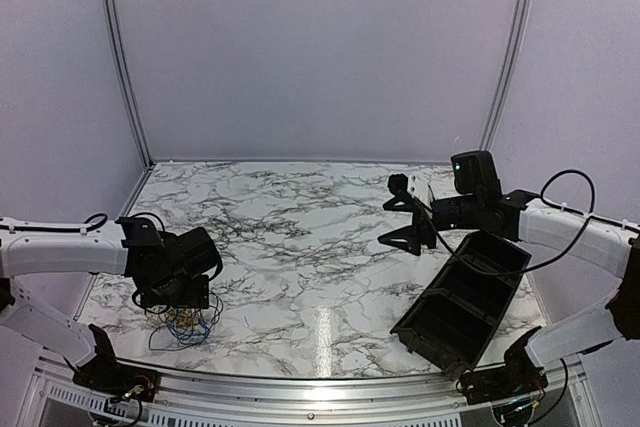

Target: Untangle the cables

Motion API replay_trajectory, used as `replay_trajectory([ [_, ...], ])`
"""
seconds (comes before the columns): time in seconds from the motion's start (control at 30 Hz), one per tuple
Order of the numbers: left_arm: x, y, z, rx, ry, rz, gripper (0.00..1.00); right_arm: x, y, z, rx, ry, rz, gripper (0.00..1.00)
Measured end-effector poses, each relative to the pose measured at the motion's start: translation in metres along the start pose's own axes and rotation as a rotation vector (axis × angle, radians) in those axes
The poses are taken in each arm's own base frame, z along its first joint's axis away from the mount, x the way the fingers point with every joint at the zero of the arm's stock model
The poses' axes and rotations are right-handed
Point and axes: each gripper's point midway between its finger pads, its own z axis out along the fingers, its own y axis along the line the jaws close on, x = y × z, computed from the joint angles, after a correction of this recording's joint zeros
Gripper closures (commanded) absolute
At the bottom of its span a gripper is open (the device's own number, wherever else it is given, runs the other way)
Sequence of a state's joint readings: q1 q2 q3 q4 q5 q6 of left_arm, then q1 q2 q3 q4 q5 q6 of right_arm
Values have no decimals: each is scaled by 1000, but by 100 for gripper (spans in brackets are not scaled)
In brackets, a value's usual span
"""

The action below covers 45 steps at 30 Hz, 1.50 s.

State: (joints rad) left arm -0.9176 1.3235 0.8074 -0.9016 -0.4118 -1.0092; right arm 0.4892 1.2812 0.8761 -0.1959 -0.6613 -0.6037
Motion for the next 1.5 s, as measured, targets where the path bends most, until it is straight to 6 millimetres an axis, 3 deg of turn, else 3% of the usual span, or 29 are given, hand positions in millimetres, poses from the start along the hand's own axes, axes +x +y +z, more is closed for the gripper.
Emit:
replay_trajectory([
  [0.3,0,-53,19,181,14,15,12,9,2,6,-13,19,16,19],
  [0.47,-8,-96,25,288,-9,89,14,11,1,7,-12,27,20,19],
  [0.57,-24,-132,17,366,-41,134,16,14,1,7,-5,37,22,20],
  [0.7,-54,-196,-9,517,-110,202,18,17,0,8,4,47,23,20],
  [0.8,-70,-219,-34,601,-170,244,15,18,0,8,8,52,25,21],
  [0.93,-82,-208,-57,615,-257,286,11,19,0,8,6,53,26,24],
  [1.0,-89,-187,-73,601,-324,281,11,19,1,8,1,52,27,29],
  [1.17,-103,-129,-97,555,-456,155,30,1,9,25,-61,63,-1,45],
  [1.23,-101,-108,-87,522,-458,91,31,-15,16,39,-103,59,-29,50],
  [1.33,-90,-88,-57,466,-408,26,33,-36,30,62,-163,56,-66,54],
  [1.5,-70,-86,-23,458,-313,-22,43,-41,53,95,-258,85,-75,57],
])
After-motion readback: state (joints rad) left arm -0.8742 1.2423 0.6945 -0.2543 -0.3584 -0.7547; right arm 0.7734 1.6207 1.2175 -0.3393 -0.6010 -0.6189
